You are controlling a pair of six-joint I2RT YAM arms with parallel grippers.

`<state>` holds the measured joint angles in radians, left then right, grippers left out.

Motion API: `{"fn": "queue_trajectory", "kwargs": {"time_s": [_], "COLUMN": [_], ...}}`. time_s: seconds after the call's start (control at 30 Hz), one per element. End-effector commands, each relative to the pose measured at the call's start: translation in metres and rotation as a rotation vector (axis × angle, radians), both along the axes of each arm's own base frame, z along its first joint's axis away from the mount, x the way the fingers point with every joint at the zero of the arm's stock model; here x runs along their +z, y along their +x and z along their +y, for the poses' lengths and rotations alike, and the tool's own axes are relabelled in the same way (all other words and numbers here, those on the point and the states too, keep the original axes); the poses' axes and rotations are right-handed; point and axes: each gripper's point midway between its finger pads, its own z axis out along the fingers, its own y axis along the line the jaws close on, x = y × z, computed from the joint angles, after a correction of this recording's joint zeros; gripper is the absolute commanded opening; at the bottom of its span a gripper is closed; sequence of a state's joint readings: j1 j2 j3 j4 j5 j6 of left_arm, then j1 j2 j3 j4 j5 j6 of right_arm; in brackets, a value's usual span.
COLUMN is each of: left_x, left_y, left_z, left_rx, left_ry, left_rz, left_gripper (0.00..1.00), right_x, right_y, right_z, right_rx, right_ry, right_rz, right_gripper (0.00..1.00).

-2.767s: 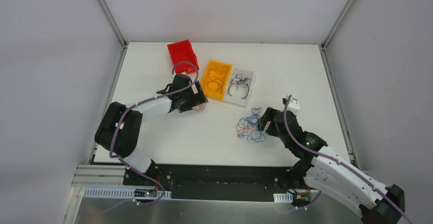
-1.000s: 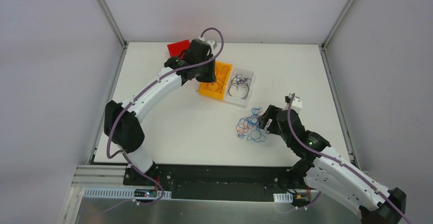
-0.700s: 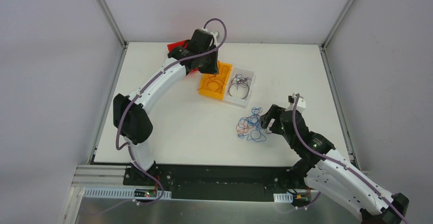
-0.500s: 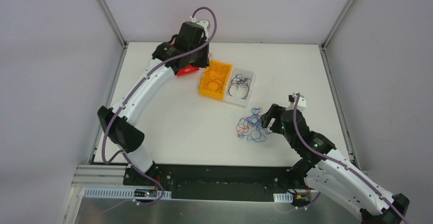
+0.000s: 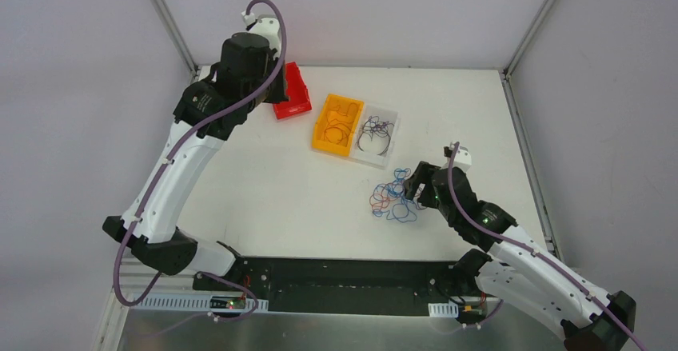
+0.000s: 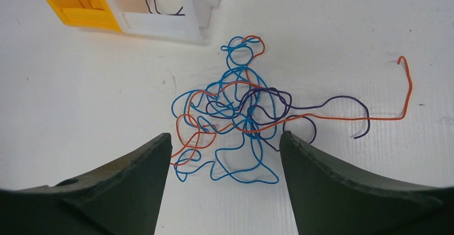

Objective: Untangle the cables

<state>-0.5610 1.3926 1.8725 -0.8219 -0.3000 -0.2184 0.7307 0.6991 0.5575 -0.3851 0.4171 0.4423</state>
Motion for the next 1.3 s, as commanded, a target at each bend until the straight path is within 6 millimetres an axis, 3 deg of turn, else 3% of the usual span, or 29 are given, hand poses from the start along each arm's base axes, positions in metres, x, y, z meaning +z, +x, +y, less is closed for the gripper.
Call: {"fn": "queue_trajectory", "kwargs": {"time_s": [0.0, 0.37, 0.63, 0.87, 1.07, 1.27], "left_x": [-0.008, -0.047, -0.119, -0.183, -0.241, -0.286], "left_y": [0.002, 0.031, 0.067, 0.082, 0.095, 0.107], "left_z": [-0.046, -0.129, -0.157, -0.16, -0.138, -0.118], "left_rx": [-0.204, -0.434, -0.425, -0.384, -0.276, -0.173], "left_ry": [-0.076, -0.253, -0.236, -0.181, -0.057, 0.036], "left_rz": [0.054, 0.17, 0.291, 0.395, 0.455, 0.503], "left_gripper": [0.0, 0.0, 0.0, 0.0, 0.0, 0.0], "right_x": [0.031, 0.034, 0.039, 0.046, 0.051, 0.049], "right_y": [0.01, 0.006, 0.008, 0.009, 0.008, 0.007], "right_z": [0.007, -0.002, -0.004, -0.004, -0.006, -0.006], "right_rx": [-0.011, -0.023, -0.02, -0.017, -0.021, -0.02], "right_ry": [0.07, 0.055, 0.042, 0.035, 0.04, 0.044], "right_rz": [-0.07, -0.09, -0.103, -0.111, -0.118, -0.109], "right_gripper": [0.77, 0.77, 0.77, 0.77, 0.77, 0.77]}}
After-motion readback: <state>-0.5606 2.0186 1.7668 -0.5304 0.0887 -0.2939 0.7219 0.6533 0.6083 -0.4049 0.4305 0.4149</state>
